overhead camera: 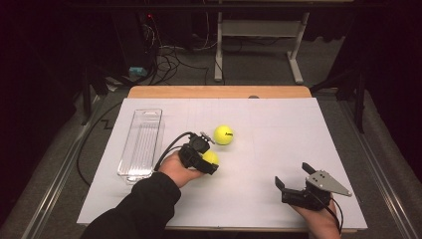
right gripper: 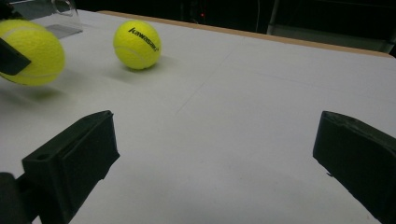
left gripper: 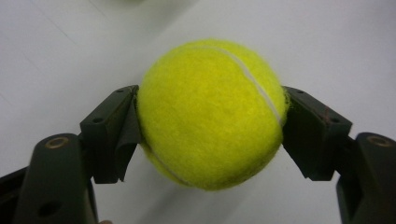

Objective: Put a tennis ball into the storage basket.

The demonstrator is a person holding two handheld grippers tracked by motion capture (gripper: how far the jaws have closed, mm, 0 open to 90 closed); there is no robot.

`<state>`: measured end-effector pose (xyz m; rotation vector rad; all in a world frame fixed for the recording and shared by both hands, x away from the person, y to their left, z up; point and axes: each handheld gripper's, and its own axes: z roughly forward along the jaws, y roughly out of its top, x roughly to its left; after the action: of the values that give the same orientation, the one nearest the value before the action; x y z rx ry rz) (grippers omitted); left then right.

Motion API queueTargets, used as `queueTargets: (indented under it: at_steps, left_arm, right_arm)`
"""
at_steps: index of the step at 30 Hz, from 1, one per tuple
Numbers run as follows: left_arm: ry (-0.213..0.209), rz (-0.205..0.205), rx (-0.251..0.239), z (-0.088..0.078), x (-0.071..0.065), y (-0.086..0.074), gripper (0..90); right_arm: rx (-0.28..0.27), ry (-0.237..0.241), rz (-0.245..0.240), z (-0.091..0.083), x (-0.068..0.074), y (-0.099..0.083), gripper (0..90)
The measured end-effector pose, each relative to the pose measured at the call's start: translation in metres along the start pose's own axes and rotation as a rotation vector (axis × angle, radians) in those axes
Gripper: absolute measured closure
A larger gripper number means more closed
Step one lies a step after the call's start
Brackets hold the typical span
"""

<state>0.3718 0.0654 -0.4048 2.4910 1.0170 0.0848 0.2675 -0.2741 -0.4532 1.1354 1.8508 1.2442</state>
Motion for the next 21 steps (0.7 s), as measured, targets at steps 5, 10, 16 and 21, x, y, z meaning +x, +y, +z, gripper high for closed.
queueTargets:
  at_steps: [5,10,16,21]
  left_arm:
    - [-0.003,0.014,0.039,-0.011,0.001,-0.008,26.4]
    - [0.003,0.02,0.096,-0.015,0.002,-0.013,26.4]
    - [0.003,0.015,0.15,-0.017,0.006,-0.018,26.4]
    - [-0.009,0.009,0.183,-0.024,0.009,-0.021,26.4]
  right_arm:
    - [0.003,0.0,0.002,0.0,0.001,0.0,0.0]
    - [0.002,0.002,0.002,0.0,0.001,0.0,0.0]
    - [0.001,0.004,0.001,0.0,0.001,0.0,0.0]
    - [0.0,0.005,0.003,0.0,0.001,0.0,0.0]
